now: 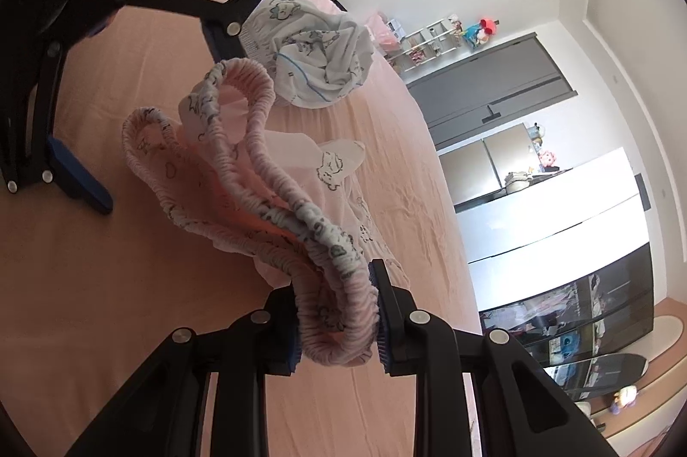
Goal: Fold clothes
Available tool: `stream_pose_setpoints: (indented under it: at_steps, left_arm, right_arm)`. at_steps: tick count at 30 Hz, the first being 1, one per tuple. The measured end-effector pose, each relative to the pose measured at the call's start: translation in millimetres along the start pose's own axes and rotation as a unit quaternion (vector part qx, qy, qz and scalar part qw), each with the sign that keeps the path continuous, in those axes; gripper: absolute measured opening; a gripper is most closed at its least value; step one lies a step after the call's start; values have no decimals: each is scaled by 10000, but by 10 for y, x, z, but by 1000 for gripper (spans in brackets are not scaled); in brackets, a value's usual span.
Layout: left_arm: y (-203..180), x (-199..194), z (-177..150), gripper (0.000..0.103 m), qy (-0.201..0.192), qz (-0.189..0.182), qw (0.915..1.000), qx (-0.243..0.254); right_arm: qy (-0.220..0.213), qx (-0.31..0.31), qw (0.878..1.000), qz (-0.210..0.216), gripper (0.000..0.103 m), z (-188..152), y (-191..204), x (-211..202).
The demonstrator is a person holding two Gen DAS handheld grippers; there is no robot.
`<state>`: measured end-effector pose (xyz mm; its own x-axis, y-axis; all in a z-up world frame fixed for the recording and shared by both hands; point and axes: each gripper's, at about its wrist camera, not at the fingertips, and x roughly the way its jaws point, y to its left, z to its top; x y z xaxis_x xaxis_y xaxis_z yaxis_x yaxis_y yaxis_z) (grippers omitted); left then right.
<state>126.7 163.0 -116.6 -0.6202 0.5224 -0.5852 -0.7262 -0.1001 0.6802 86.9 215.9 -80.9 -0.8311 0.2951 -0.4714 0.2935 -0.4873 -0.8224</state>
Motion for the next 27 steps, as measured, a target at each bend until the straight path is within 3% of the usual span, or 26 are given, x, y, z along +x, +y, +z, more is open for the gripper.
stream_pose_setpoints:
  at_steps: [3,5,7,9,13,20,27]
  left_arm:
    - [-14,25,21,93,-62,78,9999,105]
    - [-20,47,36,73,-79,109,9998,142]
    - [-20,84,49,40,-61,188,9996,185]
    - [-5,107,50,33,-44,140,9997,174]
    - [77,12,92,27,-47,42,9999,-117]
    - [384,-16,216,27,-45,-4,9951,-987]
    - [672,87,361,27,-171,67,9899,-1408]
  right_arm:
    - [49,125,9999,81,24,-12,-33,32]
    - [70,217,9996,157,24,-19,-46,34]
    - [87,245,9994,209,24,-27,-29,37]
    - [104,273,9992,261,24,-34,-12,40]
    - [149,505,9975,478,24,-64,-22,71]
    - [227,1267,9865,1013,24,-132,-186,171]
    - [216,1941,9741,1140,24,-167,-443,300]
